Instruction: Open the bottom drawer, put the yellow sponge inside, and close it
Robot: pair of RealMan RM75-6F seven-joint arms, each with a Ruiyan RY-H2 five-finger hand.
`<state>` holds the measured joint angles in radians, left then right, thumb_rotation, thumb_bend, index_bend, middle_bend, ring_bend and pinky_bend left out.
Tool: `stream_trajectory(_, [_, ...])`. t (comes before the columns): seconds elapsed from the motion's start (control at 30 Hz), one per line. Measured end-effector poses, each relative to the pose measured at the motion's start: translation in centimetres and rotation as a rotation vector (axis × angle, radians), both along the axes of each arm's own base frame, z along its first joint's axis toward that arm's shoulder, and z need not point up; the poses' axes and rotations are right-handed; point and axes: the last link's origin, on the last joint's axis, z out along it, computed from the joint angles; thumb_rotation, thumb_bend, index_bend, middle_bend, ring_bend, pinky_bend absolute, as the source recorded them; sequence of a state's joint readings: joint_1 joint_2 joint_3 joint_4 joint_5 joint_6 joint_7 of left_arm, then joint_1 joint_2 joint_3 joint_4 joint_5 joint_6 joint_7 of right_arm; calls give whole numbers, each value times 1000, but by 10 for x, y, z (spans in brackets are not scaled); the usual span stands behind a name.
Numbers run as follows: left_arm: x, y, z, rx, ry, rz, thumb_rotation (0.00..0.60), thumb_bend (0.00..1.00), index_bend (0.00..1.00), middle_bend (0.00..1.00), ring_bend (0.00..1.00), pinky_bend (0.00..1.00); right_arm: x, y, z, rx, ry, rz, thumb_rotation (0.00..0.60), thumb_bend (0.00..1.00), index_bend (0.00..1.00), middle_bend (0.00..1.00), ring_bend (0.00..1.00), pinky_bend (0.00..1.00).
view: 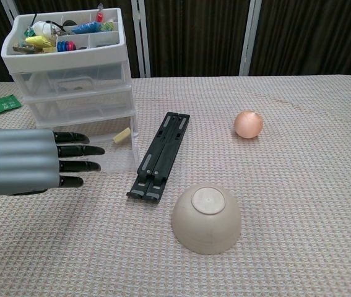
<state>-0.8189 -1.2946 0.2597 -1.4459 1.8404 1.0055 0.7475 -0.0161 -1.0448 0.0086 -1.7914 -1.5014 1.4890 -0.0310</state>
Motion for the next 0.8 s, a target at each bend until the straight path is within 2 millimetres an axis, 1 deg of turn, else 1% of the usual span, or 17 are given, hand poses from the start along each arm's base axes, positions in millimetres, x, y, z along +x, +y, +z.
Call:
stream_trajectory(0.17, [-8, 5, -6, -19, 74, -23, 600, 486, 327, 132, 30, 127, 0, 0, 0, 1, 0, 0, 600, 62, 106, 0, 0, 0])
stream_trajectory(0.5, [-8, 15, -12, -25, 102, -9, 600, 498, 327, 132, 30, 128, 0, 0, 0, 2, -1, -1, 600, 62, 106, 0, 0, 0])
stream_trajectory(0.8, [-13, 23, -14, -5, 123, 14, 600, 499, 331, 133, 30, 129, 0, 0, 0, 1, -1, -1, 600, 62, 106, 0, 0, 0])
